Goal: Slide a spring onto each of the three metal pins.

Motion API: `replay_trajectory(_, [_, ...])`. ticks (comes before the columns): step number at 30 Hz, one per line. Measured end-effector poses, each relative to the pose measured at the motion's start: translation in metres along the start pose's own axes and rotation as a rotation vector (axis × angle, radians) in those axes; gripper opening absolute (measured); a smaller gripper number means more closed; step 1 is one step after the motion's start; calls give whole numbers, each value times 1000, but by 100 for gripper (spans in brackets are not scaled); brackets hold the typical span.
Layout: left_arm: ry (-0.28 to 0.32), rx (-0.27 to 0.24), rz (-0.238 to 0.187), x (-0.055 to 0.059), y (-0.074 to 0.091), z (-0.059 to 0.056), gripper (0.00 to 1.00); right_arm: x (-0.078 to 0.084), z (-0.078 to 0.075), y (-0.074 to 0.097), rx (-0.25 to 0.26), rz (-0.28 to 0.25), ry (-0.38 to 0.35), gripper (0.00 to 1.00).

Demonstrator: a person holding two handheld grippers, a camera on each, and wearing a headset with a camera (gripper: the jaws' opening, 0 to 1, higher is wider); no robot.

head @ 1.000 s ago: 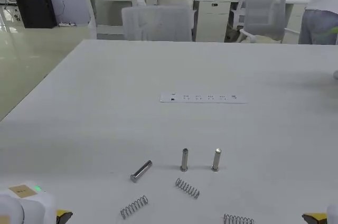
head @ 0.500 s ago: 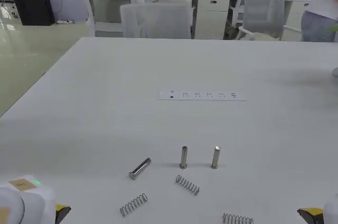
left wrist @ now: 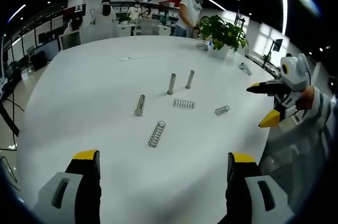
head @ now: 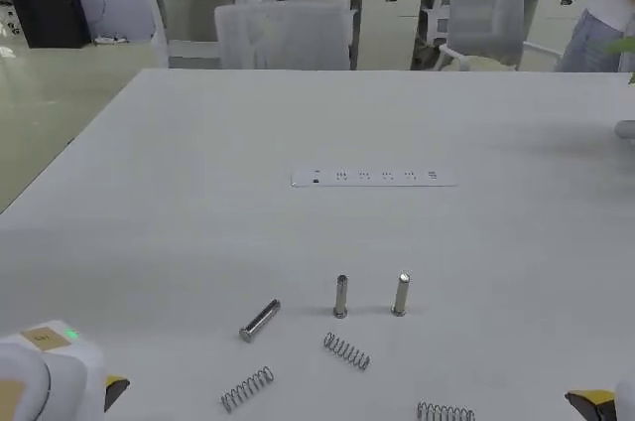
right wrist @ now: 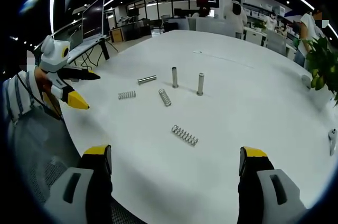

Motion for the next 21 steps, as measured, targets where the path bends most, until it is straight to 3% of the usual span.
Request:
replay_trajectory(7, [-56, -2, 5, -11, -7, 11, 97, 0, 1, -1, -1, 0, -6, 99])
replay_trajectory(15, [-66, 0, 9, -20, -15, 23, 96, -2, 4, -2, -1, 0, -5, 99])
replay_trajectory(21, [-84, 13, 39, -24, -29, 29, 96, -1, 5, -4, -1, 11, -8, 99])
Point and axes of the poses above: the centre of the closed fingertips' face, and the gripper's own axes: y roughly backward along the fingers, z roughly to its left, x roughly out of its underside, the point moved 5 cm from there along y, roughly backward along the fingers, and after that the axes turned 1 degree about z, right-handed, at the moved point
